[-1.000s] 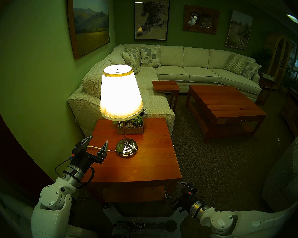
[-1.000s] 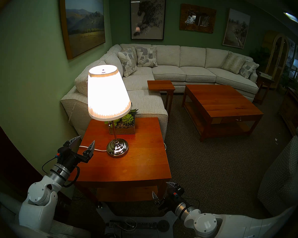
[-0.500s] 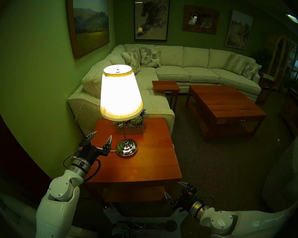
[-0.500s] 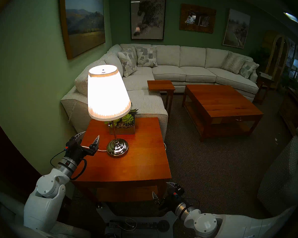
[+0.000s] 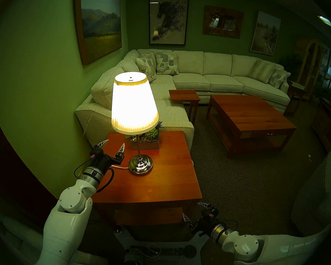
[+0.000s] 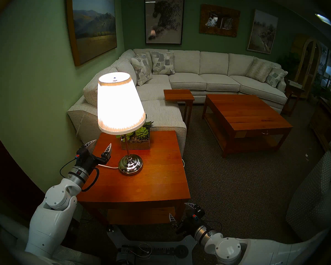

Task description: Pull on string to turn off lamp

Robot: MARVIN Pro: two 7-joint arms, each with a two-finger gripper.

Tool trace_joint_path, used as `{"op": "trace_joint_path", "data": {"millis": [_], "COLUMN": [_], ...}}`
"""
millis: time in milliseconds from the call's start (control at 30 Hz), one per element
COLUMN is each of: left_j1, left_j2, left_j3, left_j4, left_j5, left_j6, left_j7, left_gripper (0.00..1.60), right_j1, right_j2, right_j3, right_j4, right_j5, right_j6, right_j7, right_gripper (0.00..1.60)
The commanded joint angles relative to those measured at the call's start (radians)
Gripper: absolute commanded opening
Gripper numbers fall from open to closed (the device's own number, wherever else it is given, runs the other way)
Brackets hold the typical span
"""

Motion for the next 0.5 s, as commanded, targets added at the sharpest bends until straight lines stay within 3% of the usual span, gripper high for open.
{"op": "trace_joint_path", "data": {"millis": [0, 267, 300, 333, 467], "left_j1": [-0.114, -0.161, -0.198, -0.169, -0.227], "left_j2": [0.005, 0.005, 0.001, 0.004, 0.000], "left_j3": [0.015, 0.040, 0.050, 0.045, 0.061], "left_j4": [0.009, 0.045, 0.078, 0.053, 0.099], "left_j5": [-0.003, -0.003, -0.001, -0.003, -0.005], "left_j6": [-0.005, -0.007, -0.009, -0.008, -0.007], "left_j7": [0.011, 0.020, 0.017, 0.023, 0.021], "left_gripper": [1.60, 1.60, 1.60, 1.60, 1.60], "right_j1": [0.007, 0.007, 0.007, 0.007, 0.007], "right_j2": [-0.003, -0.003, -0.003, -0.003, -0.003], "right_j3": [0.006, 0.006, 0.006, 0.006, 0.006], "right_j4": [-0.018, -0.018, -0.018, -0.018, -0.018], "right_j5": [-0.001, -0.001, -0.001, -0.001, -0.001], "right_j6": [-0.005, -0.005, -0.005, -0.005, -0.005], "right_j7": [-0.001, 0.000, 0.000, -0.001, 0.000], "right_gripper": [1.60, 1.60, 1.60, 1.60, 1.60]}}
